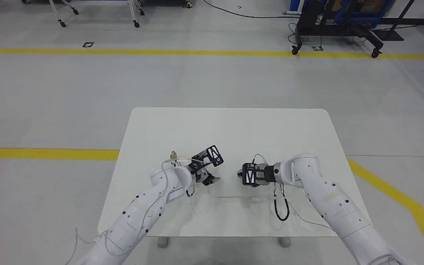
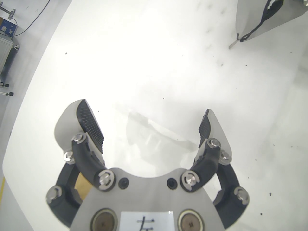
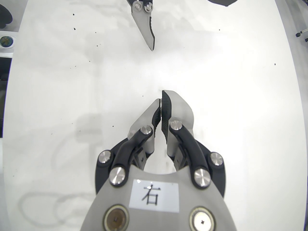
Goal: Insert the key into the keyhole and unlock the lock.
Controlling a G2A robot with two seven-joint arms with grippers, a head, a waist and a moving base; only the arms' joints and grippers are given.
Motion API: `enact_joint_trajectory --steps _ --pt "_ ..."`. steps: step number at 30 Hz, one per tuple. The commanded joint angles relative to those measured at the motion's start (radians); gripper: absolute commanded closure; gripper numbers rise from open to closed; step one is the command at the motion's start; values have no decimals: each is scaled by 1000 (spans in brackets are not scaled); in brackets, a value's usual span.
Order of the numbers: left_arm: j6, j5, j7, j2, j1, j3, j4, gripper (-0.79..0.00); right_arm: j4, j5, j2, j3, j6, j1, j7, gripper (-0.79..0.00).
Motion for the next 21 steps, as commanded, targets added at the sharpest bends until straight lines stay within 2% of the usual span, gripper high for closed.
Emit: enact_joint_trajectory --steps 1,10,13,18,21 --pt "9 0 5 -7 -12 13 21 -785 0 0 0 0 0 0 0 0" --pt "29 10 -1 -22 -36 33 64 -785 -25 14 5 8 61 -28 8 0" --pt "33 13 -1 -25 -38 35 69 -785 -43 16 13 31 78 -49 -26 0" --pt "58 -14 0 -25 -28 12 47 -785 -76 14 34 75 46 -88 -131 0" --pt "49 -23 1 -25 -25 10 42 -785 -78 18 38 83 37 -96 -153 0"
